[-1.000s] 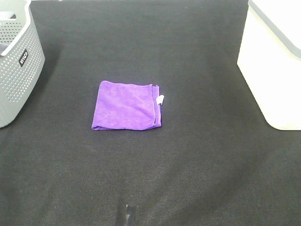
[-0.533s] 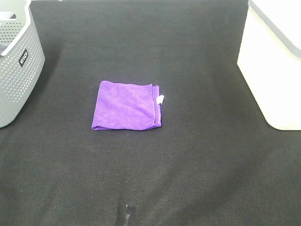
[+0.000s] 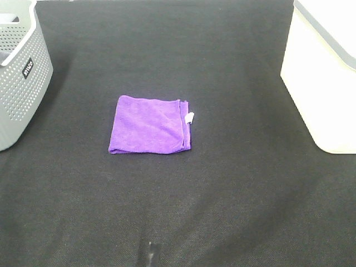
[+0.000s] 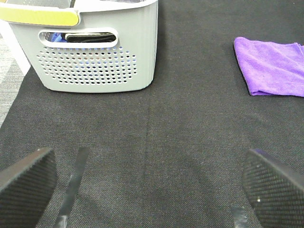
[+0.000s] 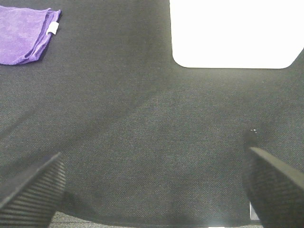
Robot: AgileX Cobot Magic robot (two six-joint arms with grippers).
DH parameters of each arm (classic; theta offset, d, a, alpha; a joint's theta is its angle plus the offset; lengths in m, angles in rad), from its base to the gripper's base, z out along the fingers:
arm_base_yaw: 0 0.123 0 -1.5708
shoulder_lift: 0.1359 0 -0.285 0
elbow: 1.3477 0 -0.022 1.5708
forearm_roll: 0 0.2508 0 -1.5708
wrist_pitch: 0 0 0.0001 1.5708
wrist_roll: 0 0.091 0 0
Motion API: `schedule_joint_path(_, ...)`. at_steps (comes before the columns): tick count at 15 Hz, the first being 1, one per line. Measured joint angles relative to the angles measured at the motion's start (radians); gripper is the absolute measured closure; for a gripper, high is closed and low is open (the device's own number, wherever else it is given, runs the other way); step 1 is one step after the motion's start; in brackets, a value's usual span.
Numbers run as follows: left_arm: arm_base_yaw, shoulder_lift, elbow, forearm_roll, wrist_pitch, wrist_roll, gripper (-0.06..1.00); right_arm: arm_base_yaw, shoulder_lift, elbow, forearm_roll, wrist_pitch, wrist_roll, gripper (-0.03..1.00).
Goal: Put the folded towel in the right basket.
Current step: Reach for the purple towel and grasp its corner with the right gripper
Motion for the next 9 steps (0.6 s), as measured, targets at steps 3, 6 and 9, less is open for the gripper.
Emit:
schedule_joint_path(3,0.0,0.0,0.0,0.0,0.0,0.0,-0.04,0.0,0.008,-0.009,-0.002,0.0,0.0,0.01)
schedule_joint_path(6,0.0,0.0,0.0,0.0,0.0,0.0,-0.04,0.0,0.303,-0.257,0.018,0.029,0.0,0.01)
schedule_joint_path(9,0.0,0.0,0.0,0.0,0.0,0.0,-0.04,0.0,0.709,-0.632,0.088,0.102,0.0,0.01)
